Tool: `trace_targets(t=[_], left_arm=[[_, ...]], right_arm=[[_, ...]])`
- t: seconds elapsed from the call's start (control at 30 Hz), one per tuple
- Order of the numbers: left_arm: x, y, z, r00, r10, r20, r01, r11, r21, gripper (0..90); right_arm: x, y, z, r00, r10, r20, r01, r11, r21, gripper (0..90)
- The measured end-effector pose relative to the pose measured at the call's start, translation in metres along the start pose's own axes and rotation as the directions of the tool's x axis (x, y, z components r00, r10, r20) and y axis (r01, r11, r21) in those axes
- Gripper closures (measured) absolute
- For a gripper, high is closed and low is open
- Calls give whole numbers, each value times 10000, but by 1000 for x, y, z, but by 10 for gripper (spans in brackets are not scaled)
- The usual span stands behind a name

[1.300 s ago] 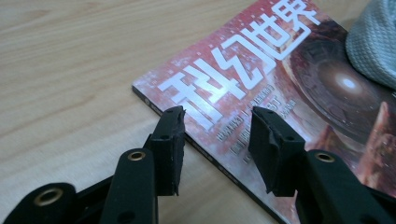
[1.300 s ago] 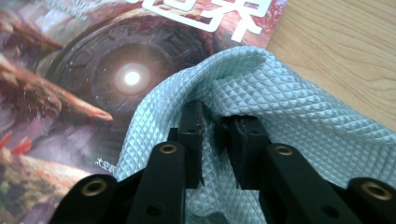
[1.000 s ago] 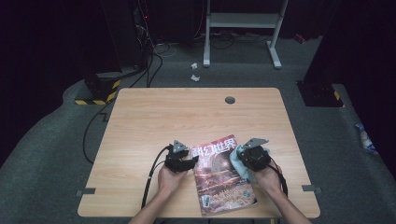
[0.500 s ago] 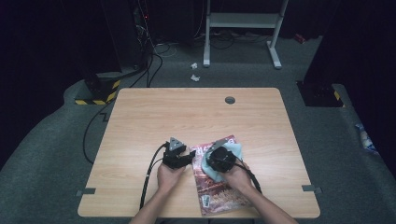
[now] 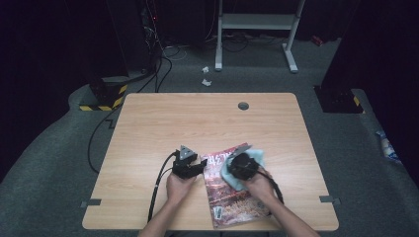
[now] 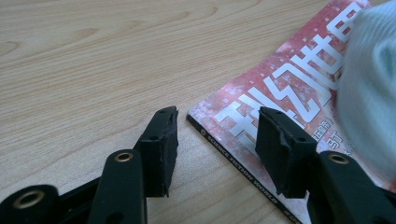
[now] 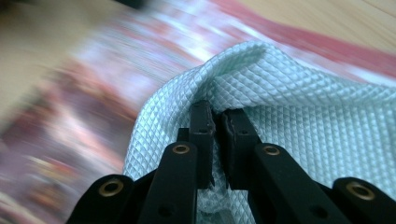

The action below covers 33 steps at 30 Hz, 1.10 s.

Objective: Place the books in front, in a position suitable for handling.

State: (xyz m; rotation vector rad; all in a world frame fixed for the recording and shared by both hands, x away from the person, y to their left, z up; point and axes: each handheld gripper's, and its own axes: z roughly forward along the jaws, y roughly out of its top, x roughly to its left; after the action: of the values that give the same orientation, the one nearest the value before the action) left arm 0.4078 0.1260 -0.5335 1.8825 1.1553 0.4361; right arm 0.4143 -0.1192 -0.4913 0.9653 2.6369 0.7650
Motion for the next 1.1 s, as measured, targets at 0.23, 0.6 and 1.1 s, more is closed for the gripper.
trace_targets(t=[0.23,0.6,1.1], left_arm=[[0,0,0,10000,47,-12,-47,10000,7,484],[0,0,0,10000,91,10,-91,10000,2,484],[0,0,0,9999,103,25,-103,9999,7,486]], right_arm=[[-39,-32,-21,9872,1477,600,-1460,9888,-312,835],[49,20,18,9934,-567,-1001,511,9970,-579,835],[-23,-24,-13,9925,1158,398,-1131,9915,-640,811]])
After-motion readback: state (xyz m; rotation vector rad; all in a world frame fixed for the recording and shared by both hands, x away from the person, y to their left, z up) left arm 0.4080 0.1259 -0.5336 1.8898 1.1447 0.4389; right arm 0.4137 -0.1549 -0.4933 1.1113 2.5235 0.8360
